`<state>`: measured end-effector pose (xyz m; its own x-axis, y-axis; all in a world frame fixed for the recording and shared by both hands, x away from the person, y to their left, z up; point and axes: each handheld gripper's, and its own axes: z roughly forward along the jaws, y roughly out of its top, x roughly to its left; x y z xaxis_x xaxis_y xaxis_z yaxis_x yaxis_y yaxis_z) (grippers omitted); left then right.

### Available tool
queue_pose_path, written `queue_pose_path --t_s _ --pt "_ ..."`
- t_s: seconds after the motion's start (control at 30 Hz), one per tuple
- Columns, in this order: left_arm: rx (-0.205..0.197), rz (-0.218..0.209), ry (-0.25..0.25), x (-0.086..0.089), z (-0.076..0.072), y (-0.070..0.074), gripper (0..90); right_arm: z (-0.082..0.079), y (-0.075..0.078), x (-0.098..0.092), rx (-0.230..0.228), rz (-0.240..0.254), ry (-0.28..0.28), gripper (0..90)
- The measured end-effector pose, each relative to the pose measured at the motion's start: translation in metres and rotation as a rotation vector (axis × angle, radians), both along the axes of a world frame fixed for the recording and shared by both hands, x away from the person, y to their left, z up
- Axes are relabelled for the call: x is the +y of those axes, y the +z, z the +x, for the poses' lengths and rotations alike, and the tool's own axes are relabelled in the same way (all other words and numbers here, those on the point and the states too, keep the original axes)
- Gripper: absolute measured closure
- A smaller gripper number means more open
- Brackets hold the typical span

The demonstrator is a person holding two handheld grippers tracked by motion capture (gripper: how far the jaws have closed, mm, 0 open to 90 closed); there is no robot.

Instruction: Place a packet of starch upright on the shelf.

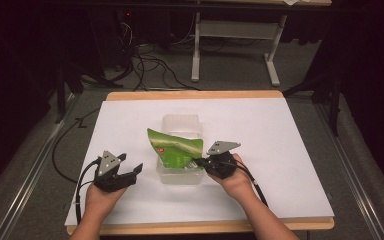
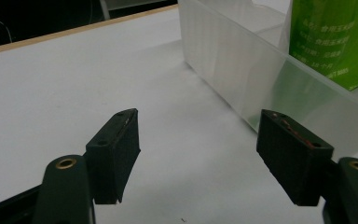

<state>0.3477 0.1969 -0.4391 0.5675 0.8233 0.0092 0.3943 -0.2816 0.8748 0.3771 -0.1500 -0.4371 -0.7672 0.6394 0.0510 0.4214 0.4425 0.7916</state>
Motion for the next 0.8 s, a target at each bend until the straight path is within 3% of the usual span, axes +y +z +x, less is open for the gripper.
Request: queue_pose_path --t_s 0.1,0.3,0.37,0.8 --pt "-0.001 -0.001 -0.001 -0.001 0.000 0.000 30.3 0.002 -0.005 0.005 0.019 -0.033 0.000 90.0" --pt "0.001 -0.003 0.001 0.000 0.000 0.000 30.4 0.003 -0.006 0.004 0.026 -0.018 0.004 90.0" --pt "-0.003 -0.005 0.000 0.001 0.000 0.001 30.4 0.003 -0.008 0.001 0.028 0.018 -0.001 90.0" --pt "-0.008 -0.013 -0.001 0.003 -0.001 0.002 30.4 -0.009 0.004 -0.013 0.005 0.092 -0.011 80.2"
